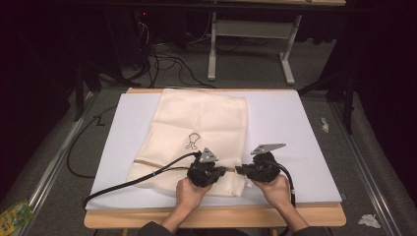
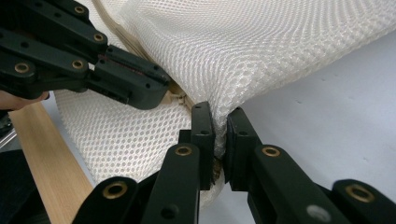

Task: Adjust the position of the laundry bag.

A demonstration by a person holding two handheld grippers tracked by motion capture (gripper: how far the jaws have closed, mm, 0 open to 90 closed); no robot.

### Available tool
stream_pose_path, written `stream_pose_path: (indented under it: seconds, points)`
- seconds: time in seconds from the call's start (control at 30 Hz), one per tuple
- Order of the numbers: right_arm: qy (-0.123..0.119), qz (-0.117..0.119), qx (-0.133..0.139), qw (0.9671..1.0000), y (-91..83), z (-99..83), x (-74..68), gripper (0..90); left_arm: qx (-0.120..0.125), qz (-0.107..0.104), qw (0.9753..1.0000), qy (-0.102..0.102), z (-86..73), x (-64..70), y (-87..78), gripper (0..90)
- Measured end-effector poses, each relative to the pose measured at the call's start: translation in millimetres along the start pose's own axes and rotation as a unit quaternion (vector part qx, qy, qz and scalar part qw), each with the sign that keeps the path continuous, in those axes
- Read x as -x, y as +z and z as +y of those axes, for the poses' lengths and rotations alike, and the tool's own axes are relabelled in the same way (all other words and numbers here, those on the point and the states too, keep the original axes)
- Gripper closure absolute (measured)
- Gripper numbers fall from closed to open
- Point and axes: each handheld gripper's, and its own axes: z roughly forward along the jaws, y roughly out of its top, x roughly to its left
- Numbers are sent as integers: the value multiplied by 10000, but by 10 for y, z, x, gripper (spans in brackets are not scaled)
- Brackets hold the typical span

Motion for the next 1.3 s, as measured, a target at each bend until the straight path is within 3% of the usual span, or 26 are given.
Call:
stream_pose_path:
  seconds: [0.1, 0.43, 0.47, 0.5, 0.53, 0.67, 0.93, 1.3]
  points:
    - [-90, -115, 9, 9999, 22, 22, -52, 856, 38, 4, 10000, -84, 37, -23, -6, 872]
    - [-73, 8, -12, 10000, 11, 23, -38, 858, -56, 63, 9999, 143, -10, 0, -52, 872]
    - [-66, 9, -7, 10000, 6, 24, -40, 860, -115, 233, 9995, 196, -14, 5, -60, 873]
    - [-121, -87, -8, 9999, -1, 22, -44, 861, -73, 177, 9997, 174, -33, -19, -77, 873]
    - [-46, 16, 15, 10000, -23, 14, -17, 861, -39, 91, 9999, 31, -47, -38, -96, 873]
    - [-156, -76, 1, 9998, -22, 27, -46, 861, 0, 154, 9998, 130, -56, -33, -129, 873]
    - [-79, 39, 30, 10000, -29, 33, -40, 861, 37, 44, 10000, 65, -69, -54, -158, 873]
    - [-143, -57, 84, 9998, 15, 53, -119, 862, 97, 152, 9998, 5, -54, -25, -175, 873]
